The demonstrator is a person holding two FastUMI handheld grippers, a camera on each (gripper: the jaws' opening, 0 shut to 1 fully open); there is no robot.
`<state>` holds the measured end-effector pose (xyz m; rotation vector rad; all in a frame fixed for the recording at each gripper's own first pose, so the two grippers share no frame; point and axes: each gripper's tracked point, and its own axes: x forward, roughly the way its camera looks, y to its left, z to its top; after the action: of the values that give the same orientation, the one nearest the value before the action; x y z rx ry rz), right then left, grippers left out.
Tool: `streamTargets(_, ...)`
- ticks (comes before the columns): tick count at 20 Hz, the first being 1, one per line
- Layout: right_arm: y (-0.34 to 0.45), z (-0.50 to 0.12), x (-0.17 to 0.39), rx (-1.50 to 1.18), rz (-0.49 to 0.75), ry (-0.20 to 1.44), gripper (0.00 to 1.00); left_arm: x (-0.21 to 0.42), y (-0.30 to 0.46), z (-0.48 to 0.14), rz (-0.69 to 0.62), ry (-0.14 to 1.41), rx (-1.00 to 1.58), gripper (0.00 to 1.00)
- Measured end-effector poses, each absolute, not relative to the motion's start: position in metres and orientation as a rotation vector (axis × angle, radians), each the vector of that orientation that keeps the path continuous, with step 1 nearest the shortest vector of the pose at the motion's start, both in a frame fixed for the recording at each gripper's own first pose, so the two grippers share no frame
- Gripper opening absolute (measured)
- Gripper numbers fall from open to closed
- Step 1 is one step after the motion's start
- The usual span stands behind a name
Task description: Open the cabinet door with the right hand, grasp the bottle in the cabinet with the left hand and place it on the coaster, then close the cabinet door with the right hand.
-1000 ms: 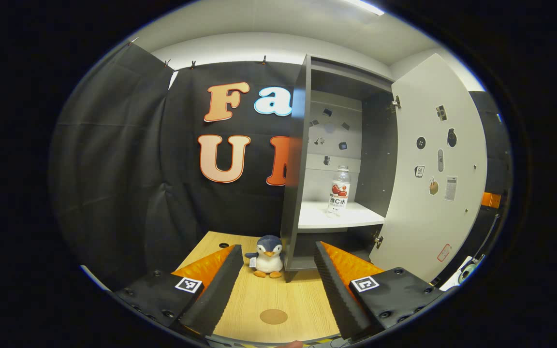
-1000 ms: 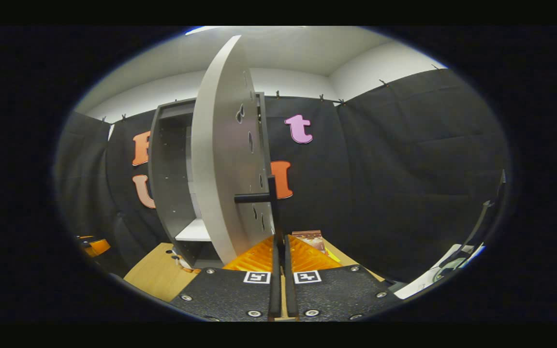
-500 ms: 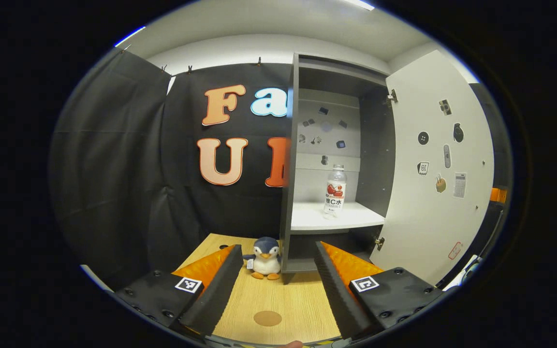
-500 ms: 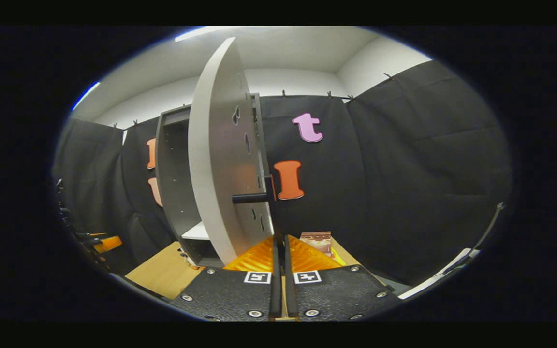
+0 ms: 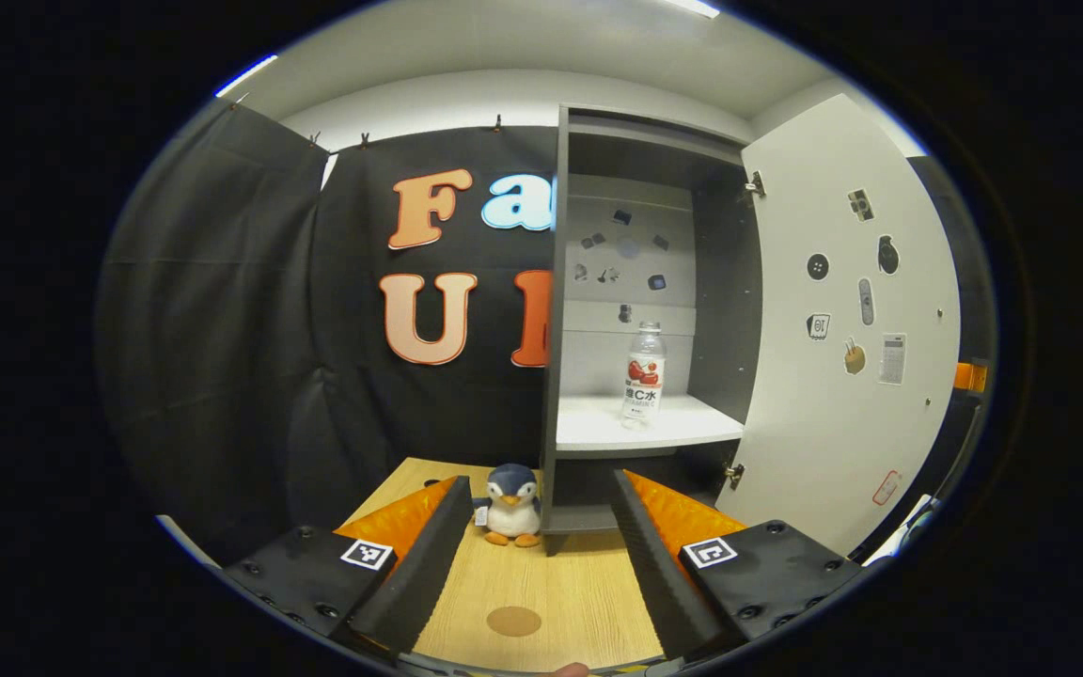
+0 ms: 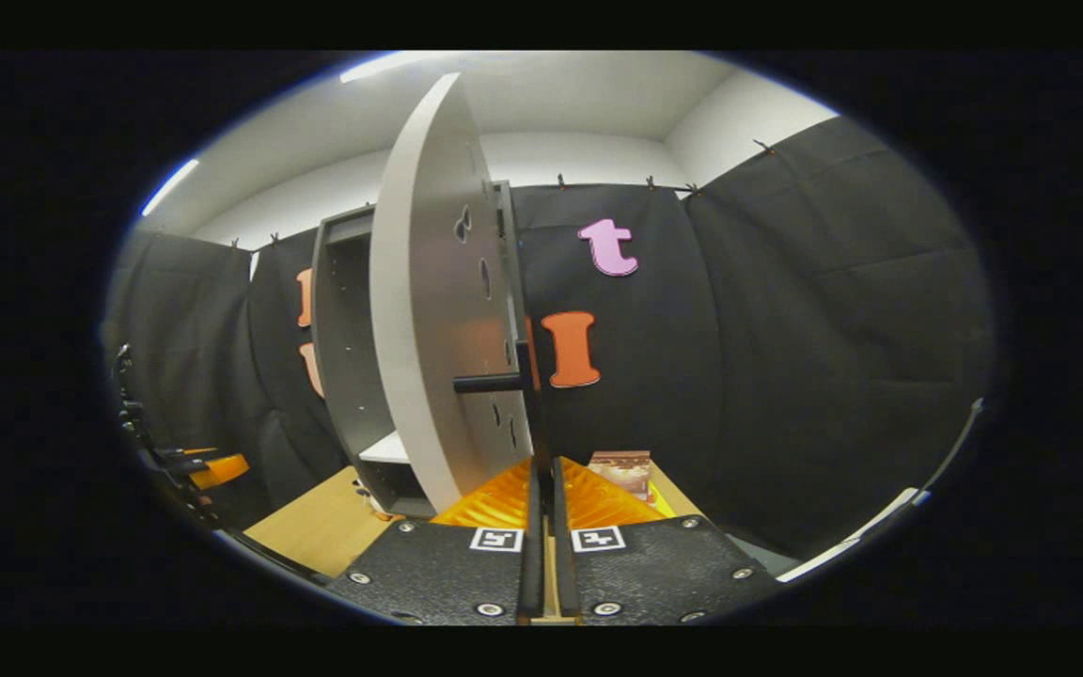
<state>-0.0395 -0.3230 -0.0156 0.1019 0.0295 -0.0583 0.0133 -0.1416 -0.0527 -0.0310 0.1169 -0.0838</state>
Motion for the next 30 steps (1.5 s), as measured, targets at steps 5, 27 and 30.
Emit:
streamTargets(5,-0.321,-0.018,-0.06,0.099,-0.102,0.038,0.09,0.054,-0.178,-0.044,-0.144,0.079,-0.027,0.93)
streamTargets(27,-0.286,0.025,-0.087,0.033,-0.358,-0.015,0.0,0.307,-0.316,-0.06,-0.343,0.03,0.004,0.99)
streamTargets(30,-0.283,0.023,-0.085,0.039,-0.383,0.004,0.09,0.327,-0.324,-0.061,-0.353,0.02,0.018,0.96)
